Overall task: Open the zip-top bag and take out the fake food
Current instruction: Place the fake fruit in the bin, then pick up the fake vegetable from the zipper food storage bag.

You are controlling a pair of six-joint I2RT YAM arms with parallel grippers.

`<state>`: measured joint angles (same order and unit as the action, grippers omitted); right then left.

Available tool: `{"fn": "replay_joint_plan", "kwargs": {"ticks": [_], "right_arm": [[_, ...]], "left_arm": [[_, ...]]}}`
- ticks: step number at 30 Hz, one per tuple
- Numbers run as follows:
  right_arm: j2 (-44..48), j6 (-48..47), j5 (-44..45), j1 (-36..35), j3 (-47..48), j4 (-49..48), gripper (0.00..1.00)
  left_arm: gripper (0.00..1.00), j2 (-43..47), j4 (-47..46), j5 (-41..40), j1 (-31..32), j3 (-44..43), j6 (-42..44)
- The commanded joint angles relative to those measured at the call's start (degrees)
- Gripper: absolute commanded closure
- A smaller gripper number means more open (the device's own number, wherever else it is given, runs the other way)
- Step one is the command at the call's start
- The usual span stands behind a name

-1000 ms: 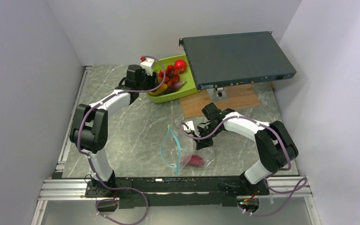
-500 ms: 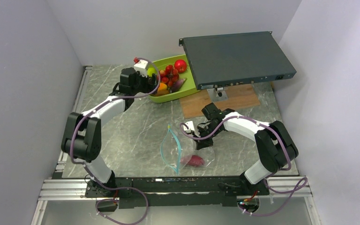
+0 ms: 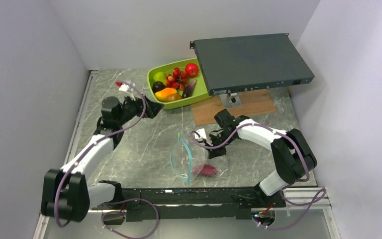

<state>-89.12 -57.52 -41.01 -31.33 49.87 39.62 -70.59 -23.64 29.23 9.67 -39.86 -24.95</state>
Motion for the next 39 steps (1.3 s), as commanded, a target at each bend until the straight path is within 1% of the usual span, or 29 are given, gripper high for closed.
{"fn": "replay_joint_plan", "kwargs": {"ticks": [1, 6, 10, 13, 17, 19, 22, 26, 28, 32, 33, 35, 37, 39], "right_arm": [[2.11, -1.48, -0.69, -0.25, 0.32, 0.44, 0.93], [2.34, -1.53, -0.69, -0.29, 0.29, 0.44, 0.93], [2.22, -1.45, -0.74, -0.32, 0.23, 0.29, 0.93], [2.17, -1.37, -0.6, -0.33, 0.18, 0.2, 0.93], [2.25, -1.22, -0.34, -0.23, 0.06, -0.04, 0.93], [2.09, -1.19, -0.29, -0.17, 0.06, -0.06, 0.93], [1.99, -1.17, -0.21, -0.24, 0.06, -0.06, 0.93], [2.06, -1.28, -0.38, -0.22, 0.06, -0.02, 0.93], [2.06, -1.28, -0.38, -0.2, 0.06, -0.06, 0.93], [1.88, -1.25, -0.38, -0.22, 0.06, 0.02, 0.93], [1.79, -1.28, -0.31, -0.18, 0.06, 0.02, 0.93], [1.72, -1.2, -0.23, -0.21, 0.06, 0.02, 0.93], [1.64, -1.19, -0.13, -0.22, -0.03, -0.02, 0.93], [1.44, -1.19, -0.12, -0.21, 0.01, 0.02, 0.94]], "left_arm": [[0.0, 11.35, 2.33, 5.97, 0.17, 5.45, -5.76], [0.0, 23.18, 0.27, 10.29, 0.26, 15.48, -13.0], [0.0, 29.73, 1.65, 11.41, 0.34, 21.28, -17.32], [0.0, 33.03, 2.58, 11.7, 0.44, 23.62, -19.29], [0.0, 34.2, 5.17, 11.79, 1.57, 24.33, -19.68], [0.0, 34.06, 5.12, 11.39, 3.29, 25.11, -20.42], [0.0, 33.59, 4.25, 9.22, 7.42, 26.49, -21.46], [0.01, 32.44, 4.5, 3.76, 13.94, 26.36, -20.21], [0.03, 31.63, 5.41, 2.23, 16.05, 25.67, -19.0], [0.08, 29.95, 5.75, 1.1, 18.26, 24.97, -17.38], [0.11, 29.53, 5.9, 0.9, 18.75, 24.8, -17.02], [0.21, 28.31, 5.95, 1.06, 19.49, 24.49, -16.43], [0.26, 27.45, 6.12, 2.12, 20.39, 24.05, -15.66], [0.32, 27.22, 8.25, 2.57, 21.64, 22.94, -13.78]]}}
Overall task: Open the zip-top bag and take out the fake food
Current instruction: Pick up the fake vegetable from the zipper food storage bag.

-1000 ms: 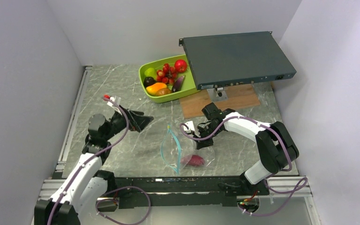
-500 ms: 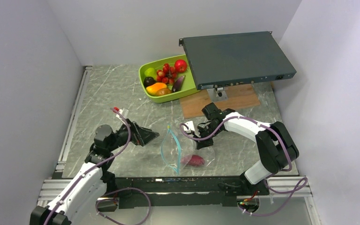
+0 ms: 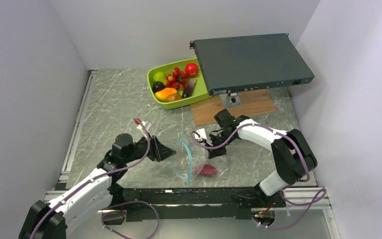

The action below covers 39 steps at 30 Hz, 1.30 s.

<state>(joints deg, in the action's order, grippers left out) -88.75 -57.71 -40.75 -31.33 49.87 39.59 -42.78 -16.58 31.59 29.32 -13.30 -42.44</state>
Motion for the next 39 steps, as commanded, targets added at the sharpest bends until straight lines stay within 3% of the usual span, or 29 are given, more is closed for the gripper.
{"fn": "replay_joint_plan", "kwargs": {"ticks": [1, 6, 11, 16, 21, 23, 27, 28, 31, 35, 39], "right_arm": [[1.0, -1.04, -0.42, -0.27, 0.05, 0.11, 0.94], [0.99, -1.09, -0.4, -0.22, 0.12, 0.24, 0.94], [2.16, -0.79, -0.53, 0.18, 0.6, 0.52, 0.9], [7.55, -1.15, -3.98, 2.79, 1.47, 2.76, 0.65], [16.66, -3.97, -9.04, 6.65, 0.36, 5.57, 0.48], [19.25, -7.51, -11.21, 7.15, -0.46, 8.02, 0.42], [22.21, -19.67, -16.16, 6.51, -5.16, 13.44, 0.14], [22.35, -20.58, -15.79, 5.66, -6.42, 13.38, 0.12], [21.34, -18.79, -12.57, 1.06, -8.21, 9.67, 0.1], [19.08, -12.87, -3.77, -3.91, -9.38, 2.23, 0.2], [18.11, -8.14, 3.47, -6.55, -10.64, -3.23, 0.29]], "left_arm": [[0.33, -0.32, 3.21, 0.18, 2.85, -4.51, 5.37], [0.35, 3.31, 8.61, -2.35, 6.58, -7.13, 12.69], [0.36, 0.99, 3.05, -0.41, 11.21, -6.47, 16.85], [0.37, -6.79, 2.09, -1.81, 14.71, -8.23, 19.51], [0.39, -9.21, 1.86, -2.71, 15.32, -7.89, 20.97], [0.4, -9.33, 3.3, -3.31, 15.42, -8.11, 22.06], [0.41, -10.06, 5.29, -3.2, 15.42, -8.46, 23.21], [0.41, -10.68, 4.97, -2.82, 15.44, -8.47, 23.14], [0.41, -13.25, 4.4, -2.17, 15.42, -8.74, 22.48], [0.42, -16.5, 3.52, -2.34, 15.46, -8.98, 21.47], [0.48, -18.57, 3.48, -3.03, 15.5, -8.87, 21.9]]}}
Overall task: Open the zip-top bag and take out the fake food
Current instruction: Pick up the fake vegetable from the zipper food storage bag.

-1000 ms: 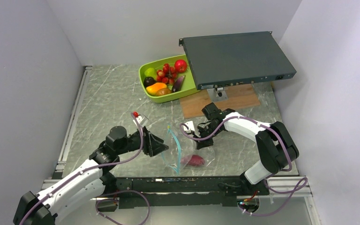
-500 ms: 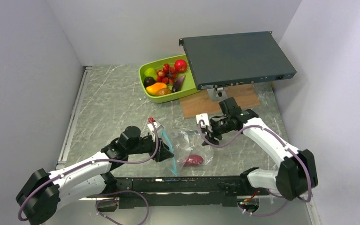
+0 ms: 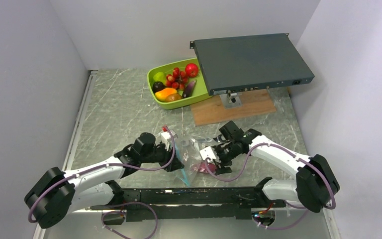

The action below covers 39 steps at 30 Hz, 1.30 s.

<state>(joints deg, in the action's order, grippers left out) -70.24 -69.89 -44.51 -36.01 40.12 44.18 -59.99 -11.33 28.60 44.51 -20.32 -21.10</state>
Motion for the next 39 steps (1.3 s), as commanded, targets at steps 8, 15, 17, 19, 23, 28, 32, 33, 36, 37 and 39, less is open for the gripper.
{"fn": "replay_joint_plan", "kwargs": {"ticks": [8, 15, 17, 19, 23, 28, 32, 33, 36, 37, 39], "right_arm": [[-3.85, 8.26, 16.93, -4.58, -1.44, -13.51, 0.49], [-5.36, 13.97, 18.91, -4.63, -0.07, -16.75, 0.8], [-5.65, 14.5, 19.07, -4.62, 0.21, -17.0, 0.76], [-5.58, 14.56, 18.94, -4.57, 0.26, -17.06, 0.64], [-4.96, 14.57, 17.72, -3.79, 0.41, -16.83, 0.58], [-3.93, 14.69, 16.74, -2.36, 0.64, -17.12, 0.88], [-2.88, 13.75, 16.78, -1.65, 0.29, -17.26, 1.0], [-2.44, 13.42, 16.74, -1.25, 0.11, -17.28, 1.0], [-1.1, 12.33, 15.87, -0.37, -0.5, -17.31, 1.0], [-0.98, 12.12, 15.72, -0.26, -0.63, -17.29, 1.0], [-1.04, 11.71, 15.64, -0.11, -0.61, -17.21, 1.0]], "left_arm": [[0.48, -4.27, -1.67, 0.65, 0.36, -2.59, 3.16], [0.44, -4.98, -4.1, 2.59, 0.32, -1.51, 4.89], [0.43, -4.35, -5.27, 3.06, 0.36, -1.11, 5.18], [0.41, -2.81, -5.71, 2.98, 0.32, -0.74, 5.73], [0.4, 4.32, -3.29, 1.6, 0.38, -0.39, 8.87], [0.44, 15.0, 5.79, -3.34, 0.69, -2.02, 17.83], [0.45, 20.31, 2.24, -3.55, 1.3, 0.89, 23.57], [0.45, 20.69, 2.59, -3.95, 1.79, 1.16, 25.38], [0.47, 18.42, 1.82, -3.99, 4.35, 1.51, 28.88], [0.47, 16.79, 2.98, -5.08, 5.55, 0.77, 30.59], [0.48, 11.85, 6.14, -8.97, 7.34, -1.16, 33.78]]}}
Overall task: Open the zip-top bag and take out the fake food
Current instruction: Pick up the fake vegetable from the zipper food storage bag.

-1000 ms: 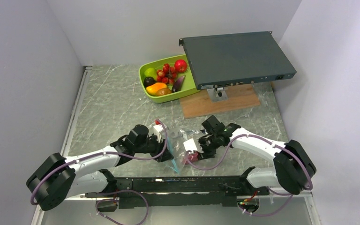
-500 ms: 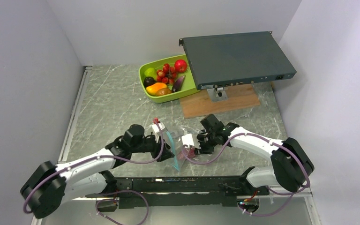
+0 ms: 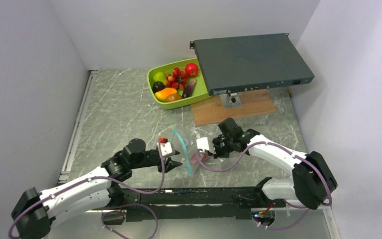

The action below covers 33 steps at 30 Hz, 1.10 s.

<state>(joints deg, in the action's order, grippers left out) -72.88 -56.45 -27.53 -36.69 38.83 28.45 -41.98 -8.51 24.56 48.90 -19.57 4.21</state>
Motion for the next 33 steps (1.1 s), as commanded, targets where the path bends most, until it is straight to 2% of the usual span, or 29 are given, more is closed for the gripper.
{"fn": "replay_joint_plan", "kwargs": {"ticks": [1, 6, 9, 16, 17, 20, 22, 26, 33], "right_arm": [[1.57, -1.89, -1.35, 0.6, 0.72, -1.43, 1.0], [1.54, -2.83, -2.09, 0.57, 0.46, -0.86, 1.0], [1.43, -3.38, -2.38, 0.52, 0.37, -0.62, 1.0], [1.7, -4.77, -4.37, 0.57, 0.58, 0.6, 1.0], [1.87, -5.13, -5.12, 0.53, 0.67, 1.15, 1.0], [2.25, -6.07, -7.24, 0.59, 0.85, 2.42, 1.0], [2.55, -6.26, -7.65, 0.62, 0.9, 2.7, 1.0], [3.33, -6.48, -7.86, 0.91, 0.73, 2.62, 1.0], [3.55, -8.41, -8.94, 0.9, 0.3, 2.98, 1.0]], "left_arm": [[0.49, -8.14, 4.21, -6.55, 3.43, -2.93, 10.03], [0.56, -12.73, 3.86, -11.75, 4.46, -5.13, 14.46], [0.56, -10.38, 1.3, -14.58, 4.85, -4.22, 16.65], [0.57, -3.02, -7.44, -15.4, 4.89, 1.01, 18.52], [0.58, -3.37, -7.7, -15.57, 4.89, 1.13, 18.8], [0.7, -6.59, -6.47, -15.54, 4.88, 0.19, 20.32], [0.73, -9.31, -4.83, -16.14, 4.9, -1.23, 21.19], [0.72, -12.44, -4.59, -15.73, 4.93, -1.75, 22.55], [0.66, -18.29, -7.95, -9.48, 5.01, -2.58, 24.7]]}}
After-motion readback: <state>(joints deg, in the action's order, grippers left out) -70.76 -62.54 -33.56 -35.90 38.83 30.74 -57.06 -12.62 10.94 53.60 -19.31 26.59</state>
